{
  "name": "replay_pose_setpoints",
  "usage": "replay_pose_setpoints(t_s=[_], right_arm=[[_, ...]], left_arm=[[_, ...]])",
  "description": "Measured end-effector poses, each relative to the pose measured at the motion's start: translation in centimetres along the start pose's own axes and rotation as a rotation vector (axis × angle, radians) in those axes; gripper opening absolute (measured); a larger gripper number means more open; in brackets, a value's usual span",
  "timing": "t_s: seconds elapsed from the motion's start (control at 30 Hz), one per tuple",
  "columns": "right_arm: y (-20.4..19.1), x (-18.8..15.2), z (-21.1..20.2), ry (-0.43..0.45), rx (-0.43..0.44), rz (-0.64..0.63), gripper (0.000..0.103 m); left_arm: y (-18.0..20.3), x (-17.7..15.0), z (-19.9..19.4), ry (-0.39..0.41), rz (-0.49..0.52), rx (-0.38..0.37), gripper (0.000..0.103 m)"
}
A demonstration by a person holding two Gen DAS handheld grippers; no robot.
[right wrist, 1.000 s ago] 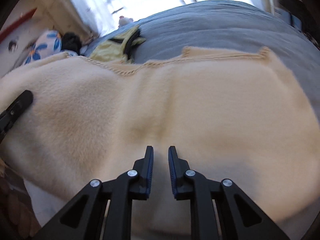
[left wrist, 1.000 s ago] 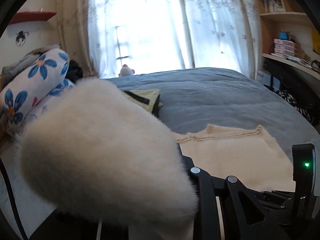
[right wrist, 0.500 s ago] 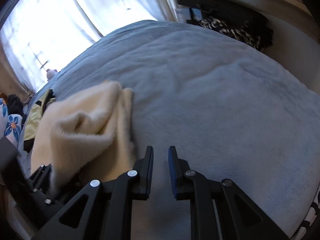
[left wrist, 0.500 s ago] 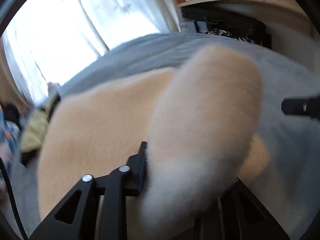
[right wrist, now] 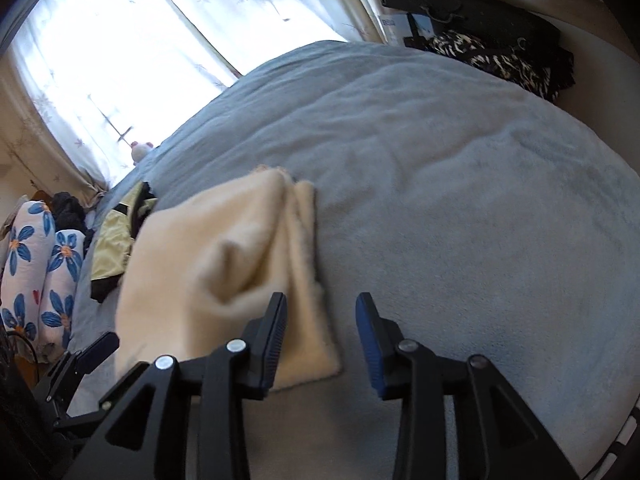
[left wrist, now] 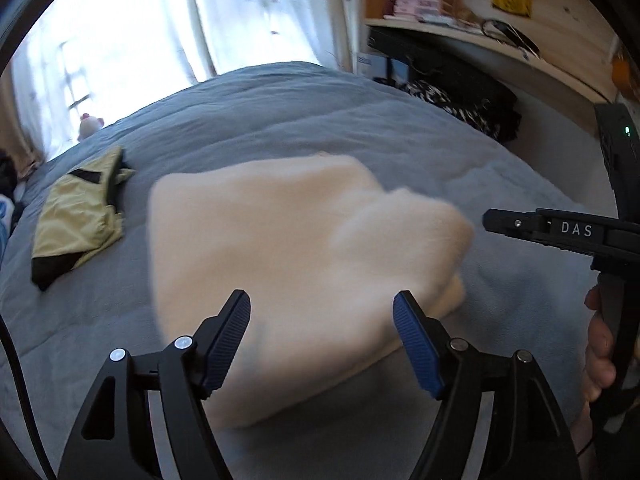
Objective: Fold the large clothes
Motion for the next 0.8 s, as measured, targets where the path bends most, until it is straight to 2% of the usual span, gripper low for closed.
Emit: replay_pose_setpoints(t_s=[0.03,0.13,0.2,0.23,0.5,0.6,0.67,0.73,0.8], right_arm=[[-0.6,0.4,-0.2,0.0,0.017,-0.009,0.038],[-1.7,1.5,0.2,-0.039,0.093,-0.001,0.045],[-2.1,2.3,1.2,-0.09,0.147,0.017,0.045],[-2.3,2.7,1.9,-0.119,0.167,0.027,0.045],[-2.3,4.1,8.9,-0.347,0.227,0.078,0.045],[-2.3,4.2,11.4,-0.389,0.242,0.077,0.045],[-2.5,4.3,12.2,-0.382,0.238,0.055,0.039],[-2.7,4.2,12.5,-0.366,0.22,0.026,0.028],[-3.2,4.1,12.0,-0.338,0.201,-0.018,0.022]], left_arm=[[-1.3,0.1,-0.5,0.004,-0.023,0.007,0.079],[-4.4,0.0,-1.1,0.009,-0.068,0.072,0.08],[-6.2,-0.1,-0.4,-0.019,-0.094,0.141,0.08],[-6.8,-0.1,0.1,-0.037,-0.107,0.152,0.08],[-11.4,-1.3,5.9,-0.209,-0.223,0.117,0.08],[-11.9,-1.3,7.5,-0.22,-0.252,0.074,0.08],[-12.2,-1.0,8.2,-0.217,-0.266,0.057,0.08],[-12.2,-0.7,8.5,-0.213,-0.26,0.064,0.08],[-11.8,-0.2,8.7,-0.208,-0.247,0.073,0.08]])
Point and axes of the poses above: each gripper's, at about its wrist camera, not at the fingertips, and z roughly the way its jaws point, y to its right, x to its top, the point moved 1 cm from there along z, roughly the way its jaws point, and after that the axes turned 9 degrees about x, right-handed, at the moved point
